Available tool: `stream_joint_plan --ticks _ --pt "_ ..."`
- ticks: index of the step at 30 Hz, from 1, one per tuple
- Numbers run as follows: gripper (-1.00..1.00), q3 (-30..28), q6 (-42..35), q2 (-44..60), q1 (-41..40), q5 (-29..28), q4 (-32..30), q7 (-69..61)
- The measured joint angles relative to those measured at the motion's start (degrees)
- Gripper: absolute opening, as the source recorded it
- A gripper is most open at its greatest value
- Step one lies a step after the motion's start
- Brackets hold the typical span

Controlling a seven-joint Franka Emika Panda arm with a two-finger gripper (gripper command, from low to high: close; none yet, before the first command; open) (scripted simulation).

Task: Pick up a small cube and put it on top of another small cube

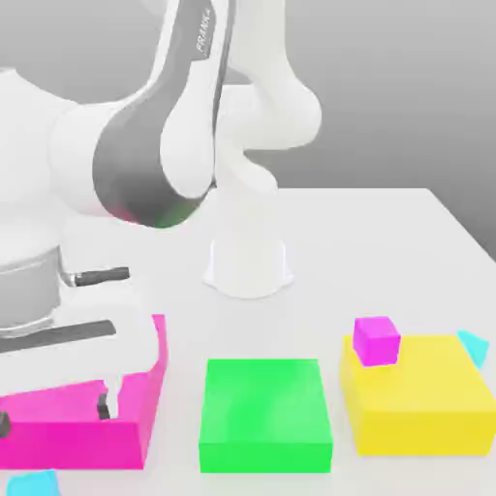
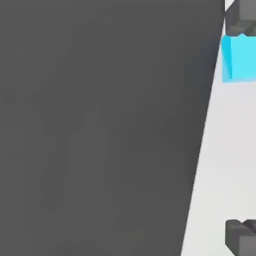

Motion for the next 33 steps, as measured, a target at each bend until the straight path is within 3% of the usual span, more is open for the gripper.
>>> stream_joint_plan --ticks 4,8,9,15,19,27,33 --pt "0.00 -1.0 2.5 6.4 -1.7 -2.1 0.8 -2.8" --pt "0.00 1.9 8.0 14.5 -4.6 0.5 2.7 -5.7" --pt "-1.00 2.6 8.9 15.9 -5.2 1.1 3.1 -6.2" --pt "-1.00 2.9 9.3 16.6 -5.5 1.5 3.3 -6.4" --pt "-1.00 -0.1 4.9 10.4 -3.1 -1.7 1.6 -4.2" --pt "-1.00 -9.6 -1.8 -2.8 -2.3 -5.4 -6.7 6.3" --pt "-1.00 -16.0 -4.3 -13.8 -3.0 -13.1 -14.0 18.2"
